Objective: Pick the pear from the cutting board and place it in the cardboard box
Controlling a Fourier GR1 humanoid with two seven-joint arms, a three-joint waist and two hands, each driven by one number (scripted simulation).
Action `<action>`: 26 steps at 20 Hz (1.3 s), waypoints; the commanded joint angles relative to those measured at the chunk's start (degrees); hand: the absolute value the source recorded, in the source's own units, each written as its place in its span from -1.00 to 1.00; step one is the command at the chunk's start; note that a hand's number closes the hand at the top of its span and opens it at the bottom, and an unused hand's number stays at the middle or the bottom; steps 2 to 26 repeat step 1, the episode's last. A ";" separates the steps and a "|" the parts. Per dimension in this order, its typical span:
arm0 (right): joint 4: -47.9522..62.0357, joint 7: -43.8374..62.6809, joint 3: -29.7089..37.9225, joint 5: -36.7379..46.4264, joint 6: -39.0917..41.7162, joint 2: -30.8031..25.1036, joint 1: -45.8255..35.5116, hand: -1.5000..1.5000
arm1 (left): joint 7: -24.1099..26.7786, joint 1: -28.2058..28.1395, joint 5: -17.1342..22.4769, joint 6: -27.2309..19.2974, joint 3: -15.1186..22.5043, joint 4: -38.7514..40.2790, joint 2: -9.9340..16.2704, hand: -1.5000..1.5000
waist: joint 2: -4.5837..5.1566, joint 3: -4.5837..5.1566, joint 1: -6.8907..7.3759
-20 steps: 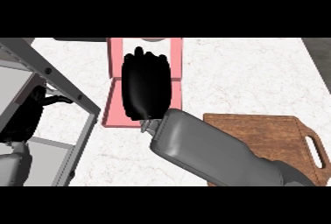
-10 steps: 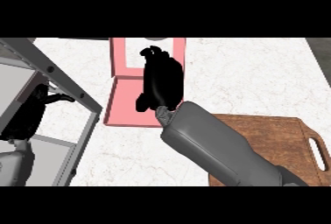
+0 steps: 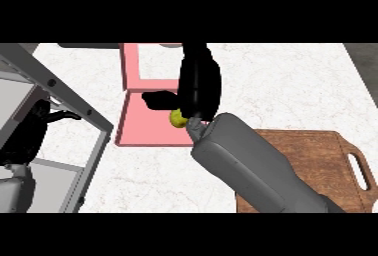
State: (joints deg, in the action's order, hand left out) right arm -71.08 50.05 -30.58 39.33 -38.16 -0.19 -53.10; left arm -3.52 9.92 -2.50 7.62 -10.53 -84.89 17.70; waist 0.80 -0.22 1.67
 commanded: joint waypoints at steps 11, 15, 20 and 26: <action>-3.55 -2.81 2.01 -2.99 -10.86 0.18 3.71 -1.00 | 0.76 1.93 -0.19 4.41 10.63 -2.69 -6.73 0.00 | -0.17 -0.04 -2.20; -3.55 -2.81 2.01 -2.99 -10.86 0.18 3.71 -1.00 | 0.76 1.93 -0.19 4.41 10.63 -2.69 -6.73 0.00 | -0.17 -0.04 -2.20; -3.55 -2.81 2.01 -2.99 -10.86 0.18 3.71 -1.00 | 0.76 1.93 -0.19 4.41 10.63 -2.69 -6.73 0.00 | -0.17 -0.04 -2.20; -3.55 -2.81 2.01 -2.99 -10.86 0.18 3.71 -1.00 | 0.76 1.93 -0.19 4.41 10.63 -2.69 -6.73 0.00 | -0.17 -0.04 -2.20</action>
